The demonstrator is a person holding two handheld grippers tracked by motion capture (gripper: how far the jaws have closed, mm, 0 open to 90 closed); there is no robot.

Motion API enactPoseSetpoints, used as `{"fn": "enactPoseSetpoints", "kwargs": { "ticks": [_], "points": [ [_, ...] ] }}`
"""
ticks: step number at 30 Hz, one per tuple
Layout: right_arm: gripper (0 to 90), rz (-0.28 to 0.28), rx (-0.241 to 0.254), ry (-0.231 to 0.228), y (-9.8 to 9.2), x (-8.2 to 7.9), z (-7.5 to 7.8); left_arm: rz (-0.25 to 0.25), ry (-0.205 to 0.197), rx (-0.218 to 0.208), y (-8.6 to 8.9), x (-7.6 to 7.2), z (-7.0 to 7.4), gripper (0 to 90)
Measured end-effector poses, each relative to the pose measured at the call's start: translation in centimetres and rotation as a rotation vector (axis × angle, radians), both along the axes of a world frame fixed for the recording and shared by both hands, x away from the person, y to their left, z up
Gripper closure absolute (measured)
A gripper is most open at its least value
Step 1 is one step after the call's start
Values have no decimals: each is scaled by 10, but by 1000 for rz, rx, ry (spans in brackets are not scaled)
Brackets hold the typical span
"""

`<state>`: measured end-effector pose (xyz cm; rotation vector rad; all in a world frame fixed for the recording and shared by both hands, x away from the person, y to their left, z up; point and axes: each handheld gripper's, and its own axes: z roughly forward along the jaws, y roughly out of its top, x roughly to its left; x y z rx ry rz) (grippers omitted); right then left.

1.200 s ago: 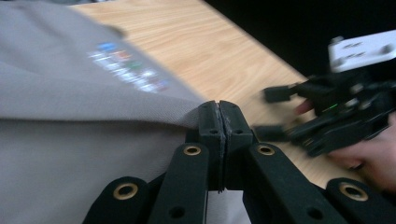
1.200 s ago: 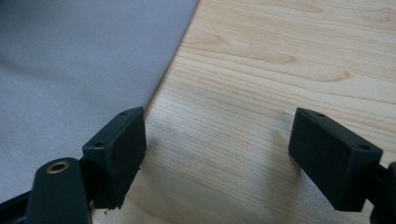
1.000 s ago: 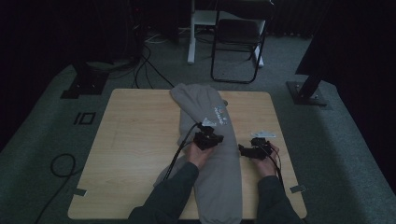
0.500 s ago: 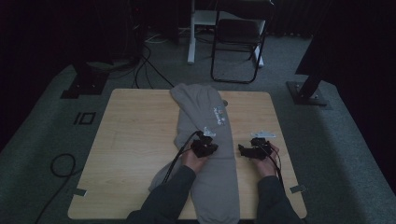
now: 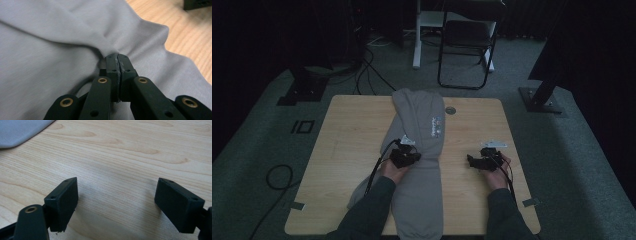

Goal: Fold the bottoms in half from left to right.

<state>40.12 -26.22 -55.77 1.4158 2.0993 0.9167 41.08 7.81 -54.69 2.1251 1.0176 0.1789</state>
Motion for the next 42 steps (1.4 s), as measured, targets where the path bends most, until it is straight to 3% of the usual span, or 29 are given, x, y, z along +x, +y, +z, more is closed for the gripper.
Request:
{"fn": "enactPoseSetpoints", "kwargs": {
  "ticks": [5,9,10,11,12,14,18,20,21,22,23,28,32,38,42],
  "points": [
    [193,0,0,-1,0,0,0,-28,-54,-44,-17,-6,26,886],
    [194,0,-1,-1,1,0,0,-51,-91,-133,-39,-13,51,887],
    [194,0,-1,-1,1,0,0,-58,-94,-133,-46,-15,53,887],
    [194,0,0,0,1,0,0,-58,-94,-133,-46,-15,53,886],
    [194,0,0,0,1,0,0,-71,-61,-128,-62,-13,47,886],
    [193,1,-1,-1,1,0,0,-79,-22,-121,-75,-10,33,886],
    [193,1,0,-1,1,1,0,-58,61,-140,-90,-2,7,885],
    [194,4,-1,-1,1,1,0,-59,67,-117,-95,-1,2,879],
    [194,4,-1,-1,1,1,0,-66,75,-118,-95,0,1,858],
    [193,4,-1,-1,1,1,0,-73,85,-133,-95,0,2,781],
    [193,4,-1,-1,1,1,0,-82,90,-143,-92,-1,4,718],
    [197,4,-1,-1,1,1,0,-85,28,-153,-65,-15,27,632],
    [371,3,0,-8,5,-1,2,-48,3,-162,-28,-26,40,610],
    [496,49,2,-50,28,-8,17,34,-9,-101,27,-39,41,592],
    [538,109,30,-53,49,-14,24,54,10,-54,50,-50,32,570]
  ]
}}
